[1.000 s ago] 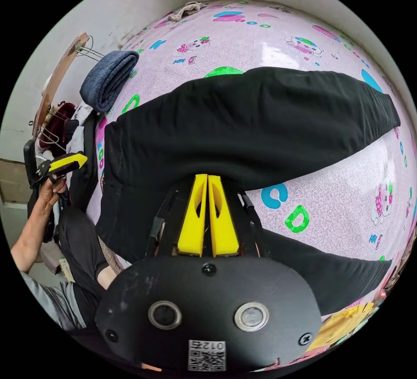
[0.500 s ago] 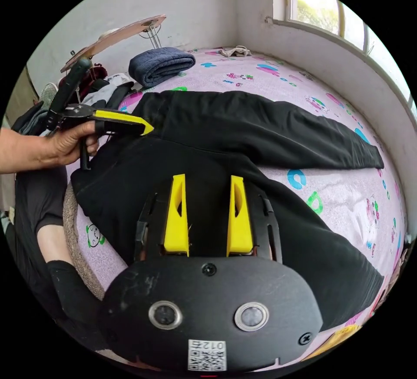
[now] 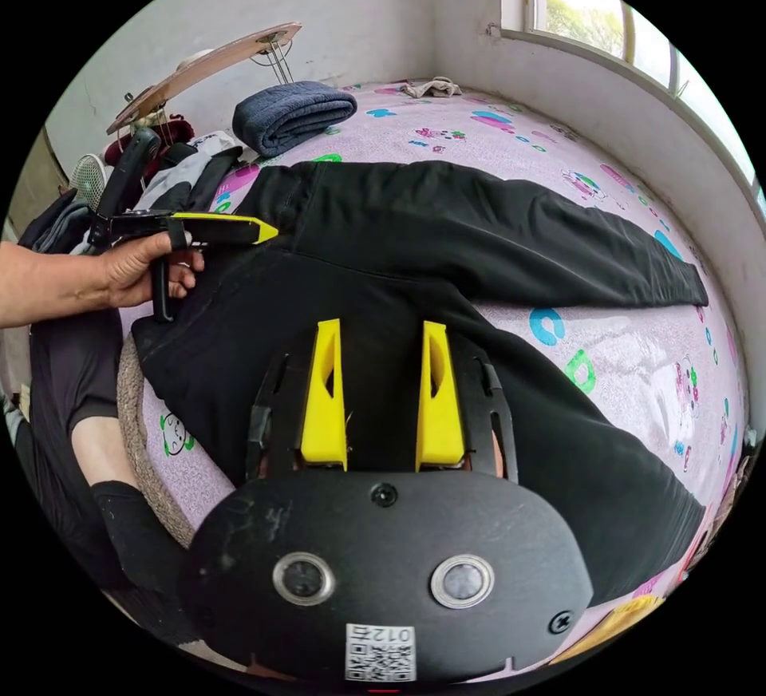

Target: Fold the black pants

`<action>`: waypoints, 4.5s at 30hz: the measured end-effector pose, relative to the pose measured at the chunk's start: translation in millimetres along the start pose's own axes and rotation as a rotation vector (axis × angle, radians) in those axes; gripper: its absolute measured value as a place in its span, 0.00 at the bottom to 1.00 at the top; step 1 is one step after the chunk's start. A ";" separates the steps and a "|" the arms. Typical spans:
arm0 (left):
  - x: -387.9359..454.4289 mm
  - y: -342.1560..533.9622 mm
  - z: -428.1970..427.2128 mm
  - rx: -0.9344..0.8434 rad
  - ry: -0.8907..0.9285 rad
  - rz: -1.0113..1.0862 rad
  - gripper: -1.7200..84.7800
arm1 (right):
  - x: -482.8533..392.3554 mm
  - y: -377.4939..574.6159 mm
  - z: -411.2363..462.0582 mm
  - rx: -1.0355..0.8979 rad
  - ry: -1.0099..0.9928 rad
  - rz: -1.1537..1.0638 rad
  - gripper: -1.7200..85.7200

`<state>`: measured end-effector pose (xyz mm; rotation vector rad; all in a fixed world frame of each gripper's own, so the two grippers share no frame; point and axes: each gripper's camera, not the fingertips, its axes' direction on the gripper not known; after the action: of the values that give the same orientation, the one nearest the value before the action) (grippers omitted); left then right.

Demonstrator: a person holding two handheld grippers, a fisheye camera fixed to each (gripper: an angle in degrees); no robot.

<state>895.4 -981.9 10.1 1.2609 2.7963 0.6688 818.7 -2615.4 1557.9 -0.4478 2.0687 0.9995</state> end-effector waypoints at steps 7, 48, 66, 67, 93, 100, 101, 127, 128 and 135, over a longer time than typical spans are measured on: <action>9.4 0.3 8.2 -0.006 -0.045 0.018 0.02 | 12.9 -4.4 -79.0 0.025 -0.076 0.081 0.15; 14.2 -99.1 14.9 0.128 -0.343 -0.030 0.13 | -31.4 19.0 -129.6 0.003 -0.042 -0.008 0.16; 2.1 -121.7 58.8 -0.007 -0.328 -0.070 0.21 | 106.3 36.7 -124.4 -0.067 -0.337 0.167 0.15; 1.8 -122.6 58.8 -0.008 -0.329 -0.072 0.21 | 131.2 22.8 -129.5 -0.020 -0.300 0.203 0.16; -29.4 -138.6 43.1 0.034 -0.320 -0.219 0.14 | 610.3 6.9 188.3 0.051 0.432 0.920 0.21; -36.2 -139.8 40.3 0.043 -0.313 -0.245 0.13 | 653.6 37.0 227.4 0.018 0.474 0.908 0.22; -35.7 -140.6 40.6 0.041 -0.317 -0.243 0.13 | 659.0 42.8 231.7 0.018 0.472 0.906 0.22; -4.9 -149.3 37.6 0.106 -0.523 -0.245 0.12 | 672.1 101.3 261.3 0.037 0.448 0.904 0.23; -5.8 -148.9 35.6 0.131 -0.517 -0.247 0.12 | 669.0 99.5 260.2 0.037 0.451 0.904 0.23; -25.3 -149.6 65.8 0.005 -0.494 -0.335 0.12 | 649.4 85.1 250.9 0.036 0.459 0.911 0.23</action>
<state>817.0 -1062.9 -110.9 0.7851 2.4969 0.2821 480.9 -2354.0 1001.6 0.3833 2.7755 1.4521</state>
